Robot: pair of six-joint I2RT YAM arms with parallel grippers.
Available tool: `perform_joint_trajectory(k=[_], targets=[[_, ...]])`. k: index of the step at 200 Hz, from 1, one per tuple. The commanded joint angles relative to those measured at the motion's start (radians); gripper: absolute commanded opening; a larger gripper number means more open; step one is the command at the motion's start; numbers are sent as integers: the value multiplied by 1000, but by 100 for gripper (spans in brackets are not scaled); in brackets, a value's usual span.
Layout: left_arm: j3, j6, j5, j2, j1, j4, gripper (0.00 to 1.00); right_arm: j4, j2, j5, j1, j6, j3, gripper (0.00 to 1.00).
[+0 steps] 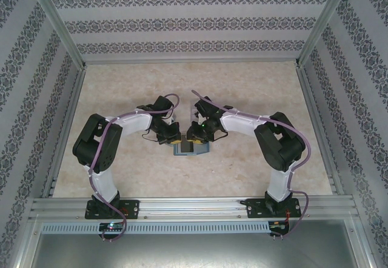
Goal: Take the credit cards out of the card holder
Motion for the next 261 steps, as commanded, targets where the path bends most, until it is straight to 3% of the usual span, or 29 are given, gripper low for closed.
perform_joint_trajectory(k=[1,106,261], targets=[[32,21,-25,-45,-12,-72,4,40,-22,-51,-18,-1,-19,30],[62,58,-71,33,-44,-126,4,-11,62,-20,-30,-66,-8,28],[39,110,-142,88,-43,-177,4,219,-22,-184,-33,18,-91,18]])
